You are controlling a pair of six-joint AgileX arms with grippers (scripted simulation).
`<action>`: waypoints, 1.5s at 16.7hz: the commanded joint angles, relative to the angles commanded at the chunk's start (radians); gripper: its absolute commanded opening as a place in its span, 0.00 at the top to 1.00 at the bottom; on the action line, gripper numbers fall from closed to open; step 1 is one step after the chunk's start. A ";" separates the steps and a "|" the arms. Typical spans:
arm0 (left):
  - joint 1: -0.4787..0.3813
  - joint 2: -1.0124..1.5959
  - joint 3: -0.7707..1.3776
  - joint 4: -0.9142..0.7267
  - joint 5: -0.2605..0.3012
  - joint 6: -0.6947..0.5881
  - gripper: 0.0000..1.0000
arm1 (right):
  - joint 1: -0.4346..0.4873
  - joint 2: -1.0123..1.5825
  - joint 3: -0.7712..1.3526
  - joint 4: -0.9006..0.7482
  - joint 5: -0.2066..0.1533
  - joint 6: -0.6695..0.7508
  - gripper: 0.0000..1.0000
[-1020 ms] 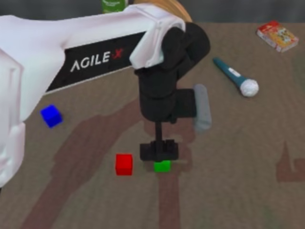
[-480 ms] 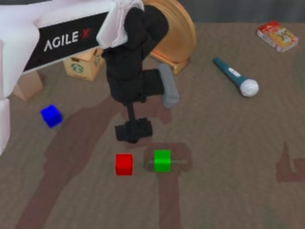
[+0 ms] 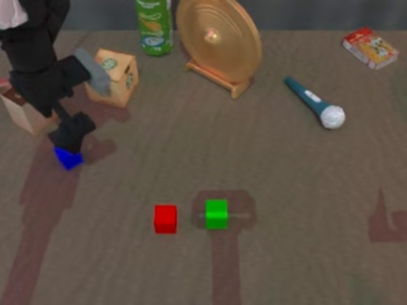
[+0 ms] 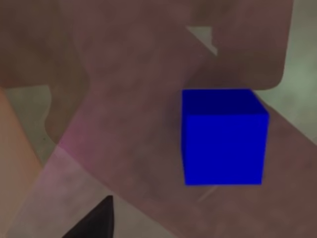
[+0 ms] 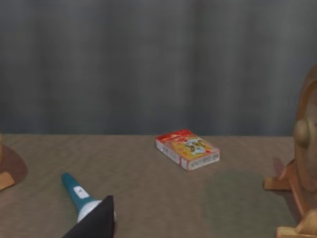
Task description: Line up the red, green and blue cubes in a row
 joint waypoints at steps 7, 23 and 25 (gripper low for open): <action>0.026 -0.002 -0.004 0.006 0.000 -0.001 0.00 | 0.000 0.000 0.000 0.000 0.000 0.000 0.00; 0.030 0.124 -0.169 0.297 0.001 0.001 0.23 | 0.000 0.000 0.000 0.000 0.000 0.000 0.00; 0.030 0.124 -0.169 0.297 0.001 0.001 0.38 | 0.000 0.000 0.000 0.000 0.000 0.000 0.00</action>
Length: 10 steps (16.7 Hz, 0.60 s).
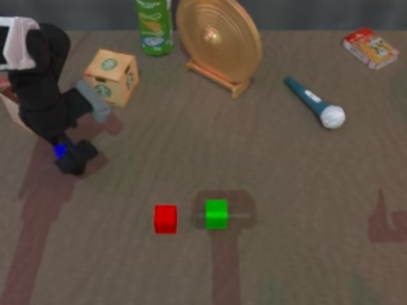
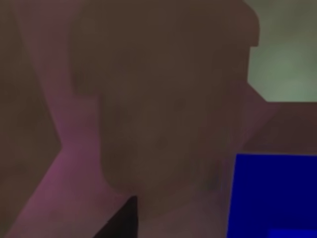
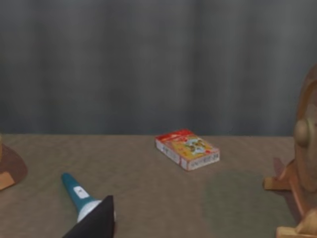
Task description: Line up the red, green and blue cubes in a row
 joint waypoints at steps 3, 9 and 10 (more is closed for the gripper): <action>0.000 0.000 0.000 0.000 0.000 0.000 0.60 | 0.000 0.000 0.000 0.000 0.000 0.000 0.00; 0.000 0.000 0.000 0.000 0.000 0.000 1.00 | 0.000 0.000 0.000 0.000 0.000 0.000 0.00; 0.000 0.000 0.000 0.000 0.000 0.000 1.00 | 0.000 0.000 0.000 0.000 0.000 0.000 0.00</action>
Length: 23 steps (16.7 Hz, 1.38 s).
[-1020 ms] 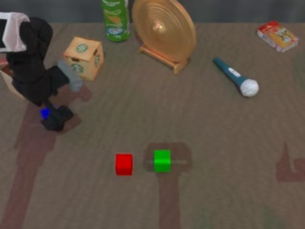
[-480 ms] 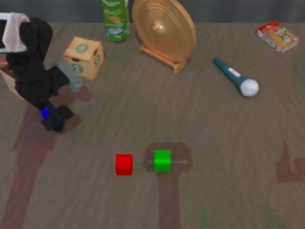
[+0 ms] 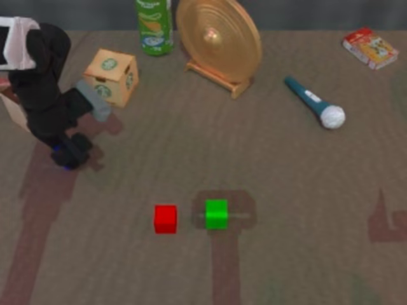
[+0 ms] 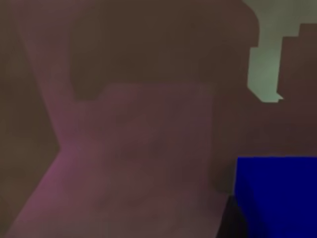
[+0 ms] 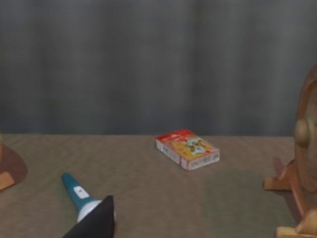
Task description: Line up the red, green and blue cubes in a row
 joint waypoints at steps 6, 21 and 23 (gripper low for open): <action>0.000 0.000 0.000 0.000 0.000 0.000 1.00 | 0.000 0.000 0.000 0.000 0.000 0.000 0.00; 0.008 -0.132 0.149 -0.262 0.020 -0.018 1.00 | 0.000 0.000 0.000 0.000 0.000 0.000 0.00; -0.027 -0.117 0.176 -0.275 0.020 -0.021 1.00 | 0.000 0.000 0.000 0.000 0.000 0.000 0.00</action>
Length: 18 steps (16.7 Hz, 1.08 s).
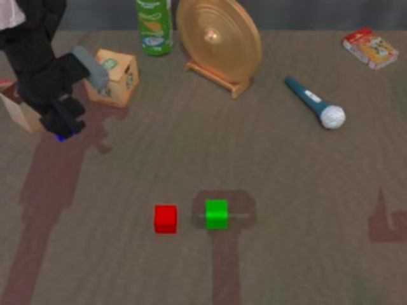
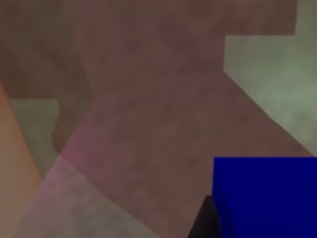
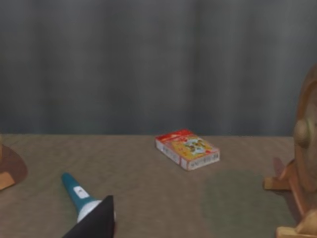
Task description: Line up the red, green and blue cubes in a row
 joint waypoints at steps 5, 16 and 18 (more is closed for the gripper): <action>-0.257 0.082 0.157 -0.080 -0.001 -0.027 1.00 | 0.000 0.000 0.000 0.000 0.000 0.000 0.00; -0.765 0.210 0.439 -0.220 -0.003 -0.100 1.00 | 0.000 0.000 0.000 0.000 0.000 0.000 0.00; -0.765 0.210 0.439 -0.220 -0.003 -0.100 1.00 | 0.000 0.000 0.000 0.000 0.000 0.000 0.00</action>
